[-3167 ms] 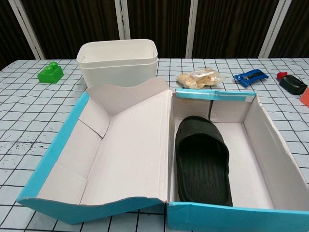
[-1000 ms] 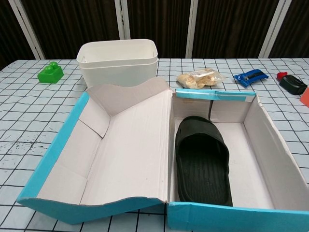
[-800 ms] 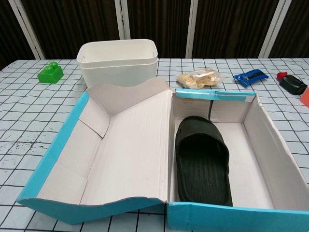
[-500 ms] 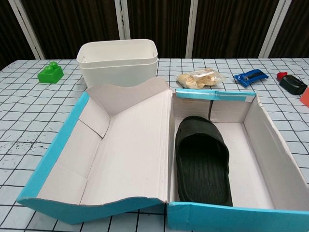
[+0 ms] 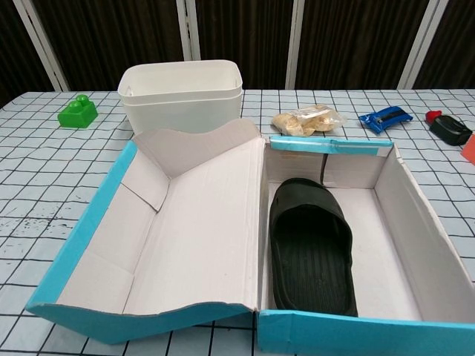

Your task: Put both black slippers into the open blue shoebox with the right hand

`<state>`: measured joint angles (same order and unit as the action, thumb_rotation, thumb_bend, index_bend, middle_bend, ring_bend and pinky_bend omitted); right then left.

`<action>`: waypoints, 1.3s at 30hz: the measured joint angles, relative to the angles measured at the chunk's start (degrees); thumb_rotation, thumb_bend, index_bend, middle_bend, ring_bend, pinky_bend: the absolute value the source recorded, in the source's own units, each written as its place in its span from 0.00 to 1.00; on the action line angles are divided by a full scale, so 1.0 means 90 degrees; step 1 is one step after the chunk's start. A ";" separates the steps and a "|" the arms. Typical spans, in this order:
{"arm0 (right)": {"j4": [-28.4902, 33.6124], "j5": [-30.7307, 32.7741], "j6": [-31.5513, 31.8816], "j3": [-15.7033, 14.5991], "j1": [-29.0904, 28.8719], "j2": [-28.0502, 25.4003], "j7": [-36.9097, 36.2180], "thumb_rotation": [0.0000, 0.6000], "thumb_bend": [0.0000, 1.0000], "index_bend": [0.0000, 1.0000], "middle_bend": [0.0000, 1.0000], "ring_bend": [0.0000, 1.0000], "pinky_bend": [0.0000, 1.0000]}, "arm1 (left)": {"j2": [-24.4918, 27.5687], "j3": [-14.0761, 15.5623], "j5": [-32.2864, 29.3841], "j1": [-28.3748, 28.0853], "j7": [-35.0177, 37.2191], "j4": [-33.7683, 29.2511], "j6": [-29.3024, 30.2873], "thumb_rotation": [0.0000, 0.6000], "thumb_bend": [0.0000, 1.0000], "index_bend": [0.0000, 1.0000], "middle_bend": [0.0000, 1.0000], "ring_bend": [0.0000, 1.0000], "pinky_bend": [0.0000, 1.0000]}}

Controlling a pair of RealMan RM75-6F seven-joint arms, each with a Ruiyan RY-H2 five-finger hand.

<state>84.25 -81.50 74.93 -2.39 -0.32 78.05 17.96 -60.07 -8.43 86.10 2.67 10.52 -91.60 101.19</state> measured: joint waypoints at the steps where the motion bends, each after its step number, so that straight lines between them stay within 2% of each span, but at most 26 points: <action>1: -0.0032 -0.0021 0.0024 0.0008 -0.0004 0.0019 -0.0030 1.00 0.41 0.13 0.23 0.06 0.00 | -0.0002 -0.0002 0.0001 0.0000 0.0002 0.0004 0.0004 1.00 0.45 0.07 0.00 0.00 0.02; 5: -0.0167 -0.0139 0.0201 0.0044 0.0003 0.0104 -0.0227 1.00 0.50 0.26 0.29 0.09 0.00 | -0.0019 -0.0001 0.0014 -0.0007 -0.0012 0.0009 -0.0001 1.00 0.45 0.07 0.00 0.00 0.02; 8: -0.0209 -0.0243 0.0338 0.0057 0.0018 0.0123 -0.0457 1.00 0.52 0.31 0.32 0.10 0.00 | -0.0023 0.0004 0.0028 -0.0008 -0.0013 0.0004 0.0000 1.00 0.45 0.07 0.00 0.00 0.02; 13: -0.0118 -0.0385 0.0510 0.0047 0.0051 0.0019 -0.0684 1.00 0.53 0.35 0.32 0.10 0.00 | -0.0029 0.0011 0.0039 -0.0009 -0.0024 -0.0007 -0.0006 1.00 0.45 0.07 0.00 0.00 0.02; 19: 0.0424 -0.0410 0.0495 0.0010 0.0041 -0.0379 -0.0654 1.00 0.53 0.36 0.33 0.10 0.00 | -0.0024 0.0033 0.0056 -0.0009 -0.0036 -0.0035 -0.0027 1.00 0.45 0.07 0.00 0.00 0.02; 25: 0.1280 -0.0399 0.0503 0.0056 -0.0022 -0.1002 -0.0481 1.00 0.53 0.38 0.35 0.12 0.00 | -0.0009 0.0022 0.0044 0.0001 0.0007 -0.0038 -0.0013 1.00 0.45 0.07 0.00 0.00 0.02; 31: 0.2356 -0.0283 0.0524 0.0256 -0.0131 -0.1755 -0.0530 1.00 0.53 0.40 0.38 0.14 0.00 | -0.0002 0.0000 0.0063 0.0017 0.0118 -0.0001 0.0055 1.00 0.45 0.07 0.00 0.00 0.02; 39: 0.4267 -0.0223 0.0472 0.0566 -0.0318 -0.3268 -0.1090 1.00 0.53 0.40 0.38 0.18 0.00 | -0.0012 -0.0004 0.0086 0.0016 0.0131 0.0016 0.0068 1.00 0.45 0.07 0.00 0.00 0.02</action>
<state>122.65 -83.51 79.18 2.71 -3.18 48.63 8.15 -60.17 -8.46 86.87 2.82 11.69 -91.45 101.80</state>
